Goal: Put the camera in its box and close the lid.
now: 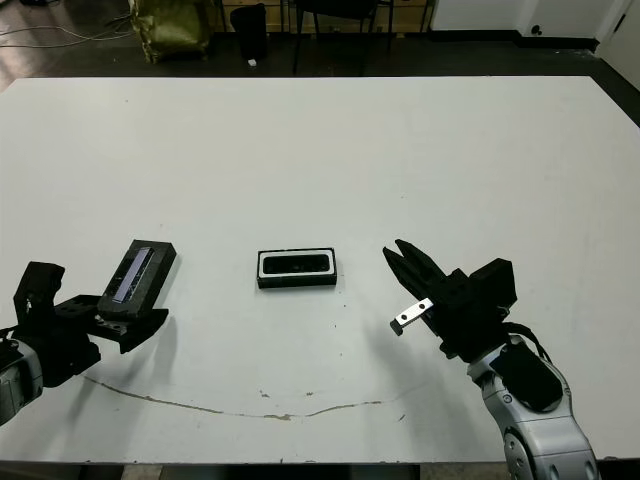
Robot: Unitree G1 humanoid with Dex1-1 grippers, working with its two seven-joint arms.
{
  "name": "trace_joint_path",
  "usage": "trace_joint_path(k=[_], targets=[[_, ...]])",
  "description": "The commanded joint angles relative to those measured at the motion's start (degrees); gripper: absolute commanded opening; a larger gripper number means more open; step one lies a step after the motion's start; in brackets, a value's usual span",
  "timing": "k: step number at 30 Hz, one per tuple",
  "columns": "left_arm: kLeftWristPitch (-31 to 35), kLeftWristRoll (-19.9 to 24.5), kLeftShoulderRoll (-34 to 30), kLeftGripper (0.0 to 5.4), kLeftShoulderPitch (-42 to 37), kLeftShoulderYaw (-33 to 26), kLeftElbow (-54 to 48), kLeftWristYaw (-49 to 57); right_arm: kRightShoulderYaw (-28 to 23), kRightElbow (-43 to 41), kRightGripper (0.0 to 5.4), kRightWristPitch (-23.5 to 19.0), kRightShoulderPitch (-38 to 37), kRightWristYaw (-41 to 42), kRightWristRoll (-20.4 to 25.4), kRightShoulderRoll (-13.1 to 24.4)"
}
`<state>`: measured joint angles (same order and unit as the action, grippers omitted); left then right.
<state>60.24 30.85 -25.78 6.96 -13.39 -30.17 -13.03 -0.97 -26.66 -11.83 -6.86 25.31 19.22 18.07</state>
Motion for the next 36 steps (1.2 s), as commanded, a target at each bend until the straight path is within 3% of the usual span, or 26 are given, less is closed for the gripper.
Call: trace_joint_path(k=[1,19,28,33,36], targets=[[0.95,-0.94,0.74,5.38,1.22,0.31,1.4,0.65,-0.27,1.0,0.0,0.08,-0.47,0.52,-0.14,0.5],[4.25,-1.74,6.31,5.29,-0.14,-1.65,2.59,6.36,-0.27,-0.21,0.0,-1.32,-0.76,-0.32,-0.64,0.76],[5.6,-1.71,8.51,3.35,-0.78,-2.71,3.06,8.24,-0.35,0.3,0.0,-0.91,-0.71,0.32,0.31,0.53],[2.83,-2.07,3.09,2.27,0.48,0.24,2.12,2.68,-0.4,0.73,0.0,-0.33,-0.72,0.55,0.37,0.41],[1.75,-2.32,0.22,2.05,0.97,1.41,1.59,0.04,-0.47,1.23,0.0,0.2,-0.71,0.82,0.36,0.28]])
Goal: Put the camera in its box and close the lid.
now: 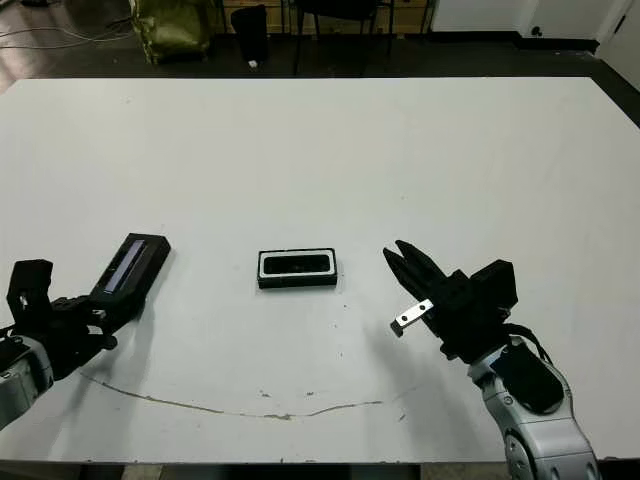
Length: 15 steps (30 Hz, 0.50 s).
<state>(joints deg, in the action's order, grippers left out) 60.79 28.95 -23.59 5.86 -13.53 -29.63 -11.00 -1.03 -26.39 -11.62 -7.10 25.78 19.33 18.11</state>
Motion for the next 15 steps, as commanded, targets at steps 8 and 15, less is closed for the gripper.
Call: trace_joint_path(k=[8,15], targets=[[2.42,0.78,-4.26,2.05,1.5,1.34,-0.69,-4.63,-0.34,0.06,0.0,-0.6,-0.83,-0.26,-0.15,0.4],[-5.72,0.44,-3.05,2.05,2.73,-0.2,-4.72,-6.06,-0.4,0.57,0.0,0.08,-0.84,0.16,-0.05,0.39]])
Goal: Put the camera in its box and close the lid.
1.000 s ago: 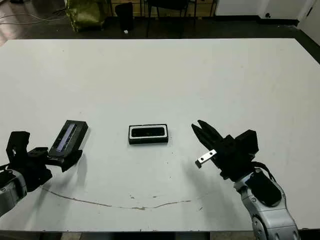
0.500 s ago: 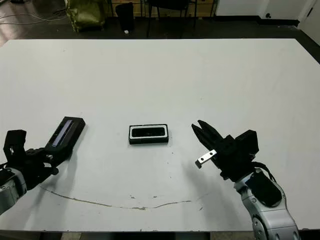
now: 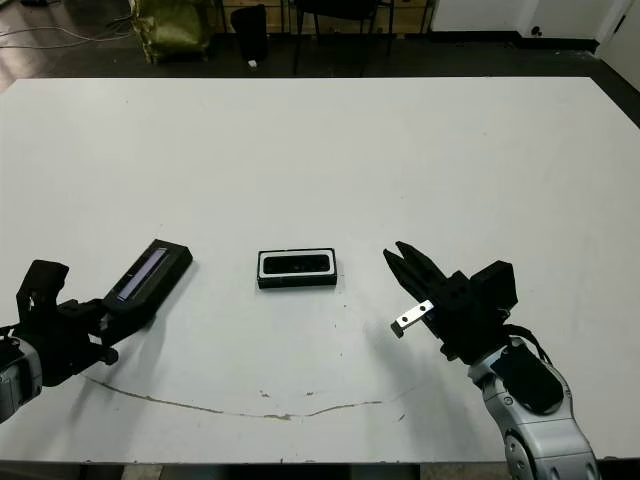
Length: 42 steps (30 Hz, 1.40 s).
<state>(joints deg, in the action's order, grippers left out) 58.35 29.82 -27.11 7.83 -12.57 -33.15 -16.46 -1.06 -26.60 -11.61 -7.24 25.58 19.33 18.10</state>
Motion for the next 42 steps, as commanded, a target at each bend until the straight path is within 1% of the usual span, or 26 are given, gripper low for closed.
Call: trace_joint_path(k=[1,3,5,7,9,12,16,20,24,26,29,33,38,42], targets=[[-5.19,-0.34,0.54,2.05,0.51,-1.65,-1.36,-1.15,-0.4,0.91,0.0,0.23,-0.67,0.57,0.06,0.42],[-5.1,0.92,0.25,2.05,-1.33,-3.23,-2.91,-0.81,-0.42,0.93,0.0,0.11,-0.63,0.69,0.22,0.4],[-3.14,4.88,-0.65,2.05,-4.73,-5.85,-3.66,-1.82,-0.43,1.39,0.0,0.48,-0.56,0.92,0.37,0.19],[-3.1,8.22,-2.69,2.05,-8.05,-7.32,-2.97,-4.68,-0.47,2.14,0.0,1.16,-0.4,1.57,0.6,0.09],[-4.04,8.69,-4.97,2.05,-10.6,-6.91,-1.8,-6.74,-0.4,2.19,0.0,1.35,-0.34,1.55,0.12,0.26],[-5.57,6.83,-8.96,2.05,-14.19,-4.2,0.46,-9.76,-0.44,1.63,0.0,1.09,-0.4,0.98,-0.36,0.33],[-16.46,0.89,-12.36,2.05,-17.39,2.95,10.04,-19.28,-0.71,1.62,0.0,1.33,-0.43,1.21,-0.47,0.71],[-24.28,-4.7,-14.1,2.05,-22.78,10.2,19.64,-27.44,-1.21,2.04,0.0,1.41,-0.32,1.92,0.53,0.52],[-27.53,-9.25,-14.67,2.05,-28.85,15.9,25.73,-32.73,-1.41,1.6,0.0,0.77,-0.14,1.89,0.54,0.57],[-30.41,-12.63,-15.07,2.05,-32.23,19.15,28.59,-35.57,-1.45,1.09,0.0,-0.13,-0.04,1.47,0.49,0.7],[-32.64,-15.74,-14.42,2.05,-37.08,22.76,33.12,-39.31,-1.57,0.32,0.0,-1.15,-0.01,1.09,0.5,0.84],[-35.4,-17.59,-12.14,2.05,-40.34,24.74,37.98,-41.73,-1.62,-0.02,0.0,-0.98,-0.16,1.0,0.24,0.7],[-38.66,-19.39,-9.91,2.05,-41.29,25.82,41.05,-42.99,-1.92,0.56,0.0,-0.71,-0.08,1.58,1.05,0.67],[-38.62,-19.14,-8.32,2.05,-41.24,25.48,42.09,-43.55,-1.57,0.37,0.0,-0.2,-0.36,1.35,0.03,0.97]])
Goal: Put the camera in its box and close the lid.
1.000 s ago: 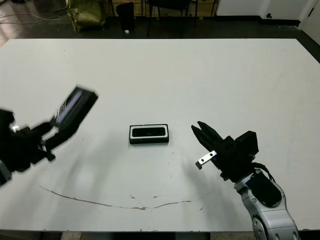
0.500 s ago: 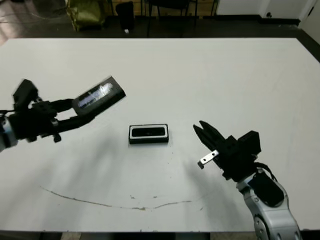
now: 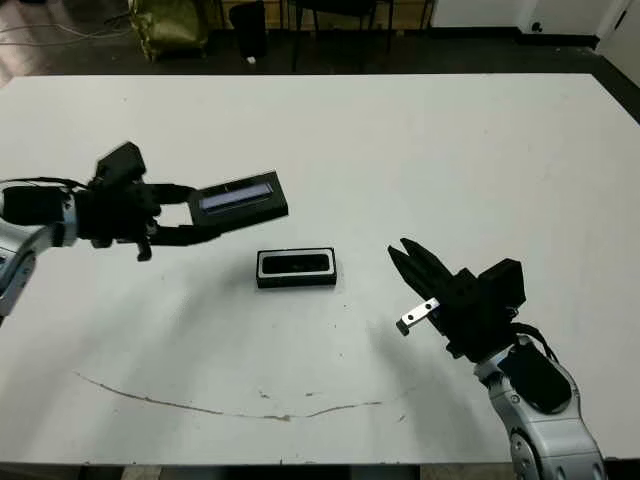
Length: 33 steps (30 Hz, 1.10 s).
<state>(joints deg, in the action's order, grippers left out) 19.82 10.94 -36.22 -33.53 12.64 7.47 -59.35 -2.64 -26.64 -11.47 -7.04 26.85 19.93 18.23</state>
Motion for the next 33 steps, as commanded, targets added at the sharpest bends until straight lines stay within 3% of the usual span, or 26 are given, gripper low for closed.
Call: trace_joint_path(k=[1,12,33], targets=[[-0.47,0.08,1.34,2.05,0.31,-0.07,1.75,-0.76,0.09,0.53,0.0,0.03,-0.62,0.17,-0.73,0.77],[-3.66,0.02,3.81,2.05,0.69,0.98,6.46,-5.77,0.03,0.99,0.0,0.01,-0.61,0.4,-0.62,0.56],[-6.54,-4.75,7.81,2.05,-0.85,4.33,11.92,-6.18,-0.02,0.12,0.0,-0.57,-0.86,-0.23,-1.26,1.09]])
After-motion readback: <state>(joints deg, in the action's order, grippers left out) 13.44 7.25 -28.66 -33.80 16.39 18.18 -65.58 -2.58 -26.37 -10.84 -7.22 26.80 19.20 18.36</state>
